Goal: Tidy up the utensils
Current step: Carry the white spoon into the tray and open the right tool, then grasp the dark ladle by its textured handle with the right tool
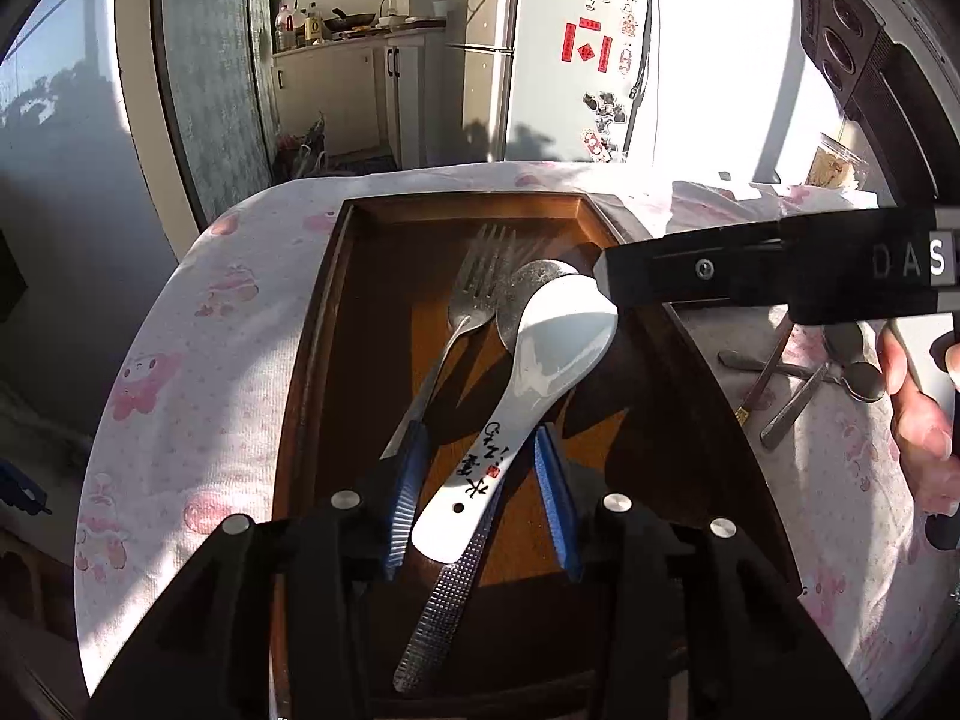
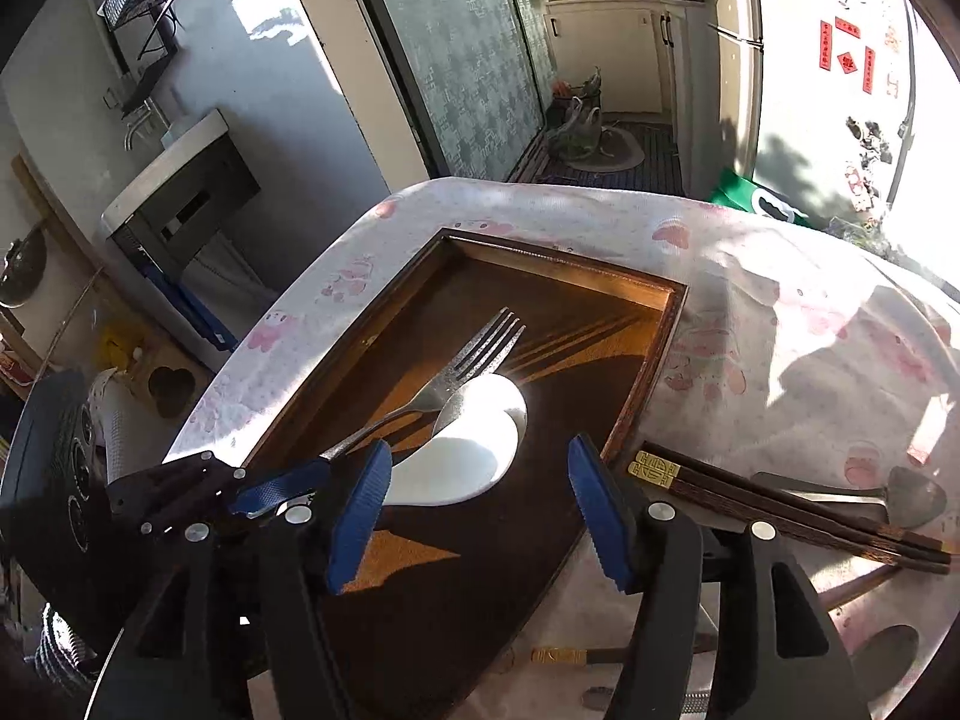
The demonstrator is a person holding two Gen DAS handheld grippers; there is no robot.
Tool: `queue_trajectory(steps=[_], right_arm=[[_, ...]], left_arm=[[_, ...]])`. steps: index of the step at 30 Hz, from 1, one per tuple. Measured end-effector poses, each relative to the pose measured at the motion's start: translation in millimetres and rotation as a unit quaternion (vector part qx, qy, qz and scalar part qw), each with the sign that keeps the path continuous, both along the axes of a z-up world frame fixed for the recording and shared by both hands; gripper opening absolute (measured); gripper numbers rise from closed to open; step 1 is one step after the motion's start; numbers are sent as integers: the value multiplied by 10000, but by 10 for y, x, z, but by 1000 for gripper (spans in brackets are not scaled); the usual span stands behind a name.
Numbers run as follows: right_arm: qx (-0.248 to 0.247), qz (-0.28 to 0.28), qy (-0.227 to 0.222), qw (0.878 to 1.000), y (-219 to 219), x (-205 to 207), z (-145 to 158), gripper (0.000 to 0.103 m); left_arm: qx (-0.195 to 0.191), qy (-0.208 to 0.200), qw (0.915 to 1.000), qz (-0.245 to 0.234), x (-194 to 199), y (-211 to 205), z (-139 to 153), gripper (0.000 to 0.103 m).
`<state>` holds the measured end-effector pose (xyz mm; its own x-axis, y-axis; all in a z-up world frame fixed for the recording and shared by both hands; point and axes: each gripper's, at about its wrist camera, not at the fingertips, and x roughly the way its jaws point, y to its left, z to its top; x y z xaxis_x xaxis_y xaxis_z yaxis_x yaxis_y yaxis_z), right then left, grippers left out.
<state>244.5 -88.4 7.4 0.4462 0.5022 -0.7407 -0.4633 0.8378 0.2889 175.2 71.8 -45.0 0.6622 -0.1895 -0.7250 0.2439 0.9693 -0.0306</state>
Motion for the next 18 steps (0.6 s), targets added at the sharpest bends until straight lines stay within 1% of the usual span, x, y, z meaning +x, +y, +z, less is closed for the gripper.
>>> queue_trajectory(steps=[3, 5, 7, 8, 10, 12, 15, 18], right_arm=[[46, -116, -188, 9997, -293, -146, 209, 65], [51, -239, -278, 9993, -537, -242, 312, 67], [5, -416, -348, 9985, -795, -341, 387, 68], [0, -512, -376, 9980, -932, -394, 409, 68], [21, -699, -419, 9967, -1200, -488, 436, 70], [41, -908, -457, 9948, -1450, -578, 440, 73], [126, -1188, -411, 9920, -1778, -679, 383, 76], [143, -1392, -302, 9897, -2019, -735, 268, 76]], left_arm=[[101, -301, 9995, -47, -107, -54, 151, 70], [126, -482, 9987, -101, -186, -114, 262, 76], [76, -623, 9977, -260, -271, -205, 357, 80], [39, -682, 9970, -357, -316, -257, 391, 84], [-14, -759, 9954, -590, -416, -393, 439, 86], [-52, -772, 9937, -809, -487, -549, 458, 91], [-84, -801, 9911, -1056, -581, -773, 455, 93], [-121, -743, 9895, -1235, -629, -1007, 421, 94]])
